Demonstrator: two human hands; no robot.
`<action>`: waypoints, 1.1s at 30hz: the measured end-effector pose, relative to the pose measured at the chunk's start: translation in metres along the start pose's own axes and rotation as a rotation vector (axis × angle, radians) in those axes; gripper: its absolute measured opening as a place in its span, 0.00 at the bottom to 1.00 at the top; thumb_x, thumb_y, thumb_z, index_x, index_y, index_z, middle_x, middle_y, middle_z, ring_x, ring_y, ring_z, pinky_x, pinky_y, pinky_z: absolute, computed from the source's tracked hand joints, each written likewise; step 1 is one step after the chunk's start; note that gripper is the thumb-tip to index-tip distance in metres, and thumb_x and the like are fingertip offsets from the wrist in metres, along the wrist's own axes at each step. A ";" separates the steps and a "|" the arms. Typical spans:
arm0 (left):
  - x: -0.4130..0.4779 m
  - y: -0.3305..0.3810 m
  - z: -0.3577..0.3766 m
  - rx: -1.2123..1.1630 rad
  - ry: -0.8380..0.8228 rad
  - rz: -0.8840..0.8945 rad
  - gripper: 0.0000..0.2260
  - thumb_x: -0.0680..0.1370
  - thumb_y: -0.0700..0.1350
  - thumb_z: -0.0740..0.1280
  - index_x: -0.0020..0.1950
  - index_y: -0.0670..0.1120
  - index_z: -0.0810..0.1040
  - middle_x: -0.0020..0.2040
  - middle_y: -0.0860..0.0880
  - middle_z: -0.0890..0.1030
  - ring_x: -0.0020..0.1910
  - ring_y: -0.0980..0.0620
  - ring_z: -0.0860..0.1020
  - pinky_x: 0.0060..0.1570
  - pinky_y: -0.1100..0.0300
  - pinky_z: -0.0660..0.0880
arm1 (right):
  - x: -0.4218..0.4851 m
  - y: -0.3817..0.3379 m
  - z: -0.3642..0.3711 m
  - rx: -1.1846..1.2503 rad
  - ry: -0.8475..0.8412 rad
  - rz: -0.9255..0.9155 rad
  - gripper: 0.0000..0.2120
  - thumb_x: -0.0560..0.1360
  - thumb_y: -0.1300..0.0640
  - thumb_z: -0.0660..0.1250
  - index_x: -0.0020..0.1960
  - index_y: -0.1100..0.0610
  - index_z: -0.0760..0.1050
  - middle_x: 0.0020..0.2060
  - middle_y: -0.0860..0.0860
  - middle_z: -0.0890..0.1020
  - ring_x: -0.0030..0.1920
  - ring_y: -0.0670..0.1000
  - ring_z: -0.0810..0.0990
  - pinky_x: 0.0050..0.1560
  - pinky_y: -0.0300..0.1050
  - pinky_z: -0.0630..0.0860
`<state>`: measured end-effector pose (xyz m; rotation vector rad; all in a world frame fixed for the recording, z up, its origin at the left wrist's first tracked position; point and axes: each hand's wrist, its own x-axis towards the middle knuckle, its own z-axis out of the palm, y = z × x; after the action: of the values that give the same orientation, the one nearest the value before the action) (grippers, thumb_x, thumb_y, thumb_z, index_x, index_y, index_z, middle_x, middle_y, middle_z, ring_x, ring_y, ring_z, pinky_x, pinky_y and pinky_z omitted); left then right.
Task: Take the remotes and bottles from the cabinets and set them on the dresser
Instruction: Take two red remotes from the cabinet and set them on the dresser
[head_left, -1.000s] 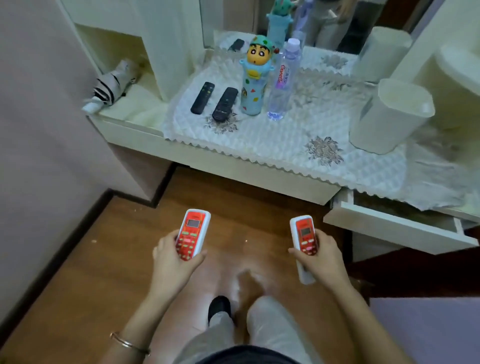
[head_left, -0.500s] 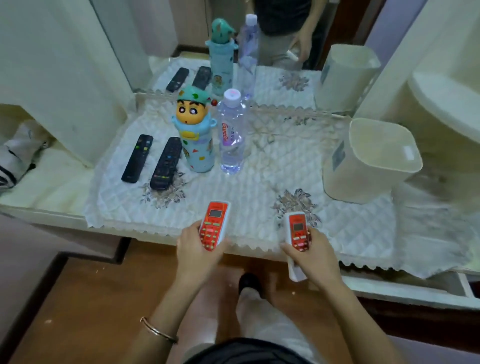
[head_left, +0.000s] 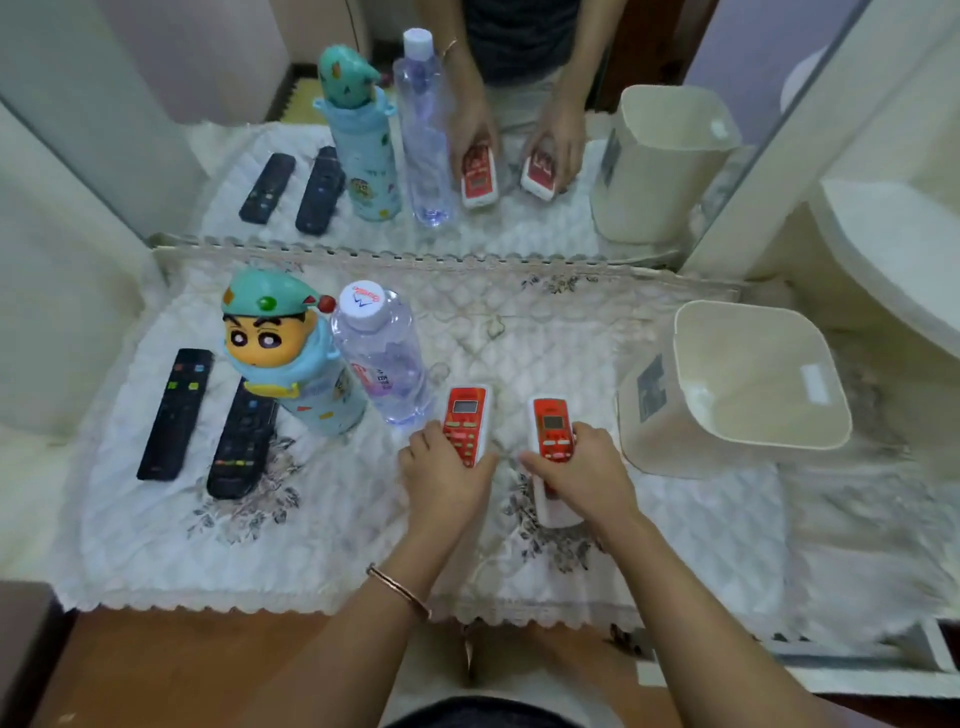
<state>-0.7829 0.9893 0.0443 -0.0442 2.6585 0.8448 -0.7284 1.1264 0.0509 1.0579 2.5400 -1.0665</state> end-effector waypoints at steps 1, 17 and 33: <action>0.003 0.002 0.003 0.009 -0.001 -0.006 0.30 0.71 0.54 0.69 0.67 0.39 0.65 0.64 0.39 0.70 0.63 0.39 0.66 0.62 0.50 0.63 | 0.003 -0.002 0.002 -0.021 0.005 0.023 0.29 0.64 0.38 0.69 0.55 0.58 0.73 0.51 0.56 0.76 0.49 0.56 0.79 0.49 0.52 0.78; 0.010 -0.026 0.005 0.000 -0.141 0.166 0.38 0.72 0.53 0.68 0.75 0.45 0.53 0.74 0.44 0.58 0.71 0.44 0.57 0.70 0.51 0.55 | 0.026 -0.021 0.024 -0.011 0.063 0.079 0.27 0.70 0.44 0.68 0.62 0.58 0.66 0.59 0.56 0.71 0.60 0.58 0.72 0.53 0.52 0.73; 0.014 -0.026 0.008 0.143 -0.145 0.261 0.38 0.74 0.53 0.66 0.77 0.46 0.49 0.77 0.45 0.53 0.74 0.44 0.53 0.72 0.51 0.54 | 0.015 -0.020 0.028 -0.003 0.035 0.012 0.31 0.70 0.50 0.69 0.68 0.58 0.62 0.60 0.56 0.69 0.61 0.57 0.70 0.56 0.51 0.73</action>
<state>-0.7901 0.9730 0.0192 0.3917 2.6133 0.7007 -0.7557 1.1058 0.0358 1.0999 2.5578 -1.0504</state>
